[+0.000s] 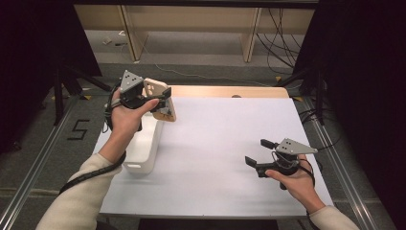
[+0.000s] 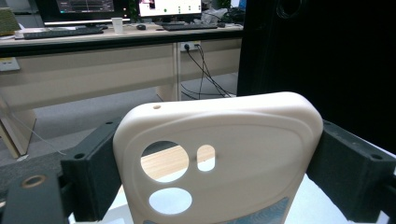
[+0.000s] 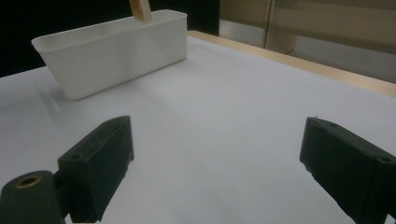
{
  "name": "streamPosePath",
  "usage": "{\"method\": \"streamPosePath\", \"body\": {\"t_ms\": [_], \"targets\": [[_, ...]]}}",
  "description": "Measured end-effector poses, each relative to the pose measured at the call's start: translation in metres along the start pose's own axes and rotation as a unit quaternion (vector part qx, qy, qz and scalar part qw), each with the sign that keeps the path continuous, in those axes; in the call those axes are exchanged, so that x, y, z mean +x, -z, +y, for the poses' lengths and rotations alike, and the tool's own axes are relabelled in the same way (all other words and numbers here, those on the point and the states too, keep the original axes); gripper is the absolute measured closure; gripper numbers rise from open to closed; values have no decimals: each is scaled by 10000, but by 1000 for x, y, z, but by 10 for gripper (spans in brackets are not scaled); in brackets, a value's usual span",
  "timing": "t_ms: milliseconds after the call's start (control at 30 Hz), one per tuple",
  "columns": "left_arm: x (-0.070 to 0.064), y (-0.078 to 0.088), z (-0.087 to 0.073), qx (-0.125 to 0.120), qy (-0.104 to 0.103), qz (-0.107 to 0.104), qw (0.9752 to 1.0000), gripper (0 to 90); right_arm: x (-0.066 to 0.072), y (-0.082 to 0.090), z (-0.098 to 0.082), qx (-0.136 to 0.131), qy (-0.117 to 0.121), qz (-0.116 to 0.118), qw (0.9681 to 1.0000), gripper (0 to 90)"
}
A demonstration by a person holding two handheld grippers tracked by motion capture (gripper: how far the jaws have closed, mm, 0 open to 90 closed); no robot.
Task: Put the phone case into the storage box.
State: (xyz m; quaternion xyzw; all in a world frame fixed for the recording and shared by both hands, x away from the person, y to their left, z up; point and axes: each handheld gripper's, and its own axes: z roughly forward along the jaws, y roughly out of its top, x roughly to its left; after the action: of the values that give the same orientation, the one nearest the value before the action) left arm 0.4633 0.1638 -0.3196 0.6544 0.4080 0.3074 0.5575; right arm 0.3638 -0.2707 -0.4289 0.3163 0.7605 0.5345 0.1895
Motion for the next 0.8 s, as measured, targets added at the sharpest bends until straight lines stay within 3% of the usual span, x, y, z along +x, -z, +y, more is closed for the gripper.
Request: {"method": "streamPosePath", "body": {"t_ms": [800], "targets": [[23, 2, 0, 46, -25, 239, 9997, 114, 0, 0, 0, 12, 0, -1, 10000, 108]]}}
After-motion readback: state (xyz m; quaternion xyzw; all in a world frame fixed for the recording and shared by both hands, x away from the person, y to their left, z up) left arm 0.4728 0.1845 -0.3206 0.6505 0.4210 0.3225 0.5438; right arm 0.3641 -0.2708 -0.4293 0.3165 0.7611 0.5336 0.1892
